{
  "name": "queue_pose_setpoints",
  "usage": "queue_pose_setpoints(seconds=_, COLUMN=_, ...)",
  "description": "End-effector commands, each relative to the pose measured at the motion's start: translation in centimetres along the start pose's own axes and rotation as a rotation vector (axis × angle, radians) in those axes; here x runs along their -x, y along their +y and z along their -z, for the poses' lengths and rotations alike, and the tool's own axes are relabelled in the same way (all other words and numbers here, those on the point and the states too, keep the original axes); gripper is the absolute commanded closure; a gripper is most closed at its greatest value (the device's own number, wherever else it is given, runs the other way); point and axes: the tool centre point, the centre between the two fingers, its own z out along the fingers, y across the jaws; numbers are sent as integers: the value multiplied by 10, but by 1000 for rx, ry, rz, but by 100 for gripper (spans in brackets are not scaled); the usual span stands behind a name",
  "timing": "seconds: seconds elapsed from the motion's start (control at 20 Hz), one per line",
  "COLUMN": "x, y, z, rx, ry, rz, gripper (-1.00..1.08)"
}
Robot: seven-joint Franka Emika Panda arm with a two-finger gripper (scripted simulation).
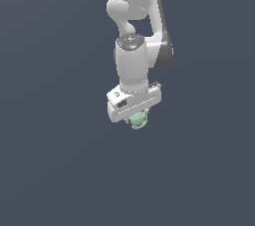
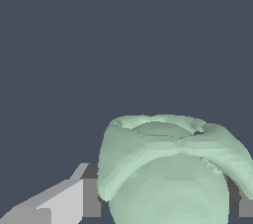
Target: Pick up the object and move it to a goal position.
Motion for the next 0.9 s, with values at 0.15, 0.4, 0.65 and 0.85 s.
queue_pose_setpoints(seconds=0.15, x=-3, y=20, z=32, rx=-13, ry=45, rz=73, gripper=108)
queue_pose_setpoints(seconds=0.4, x=-7, y=38, z=61, rx=-25, ry=85, rz=137, gripper=108)
queue_pose_setpoints(seconds=0.65, x=-10, y=56, z=90, rx=-39, ry=126, rz=203, gripper=108)
queue_pose_setpoints(seconds=0.85, x=-13, y=72, z=114, rx=-50, ry=160, rz=257, gripper=108)
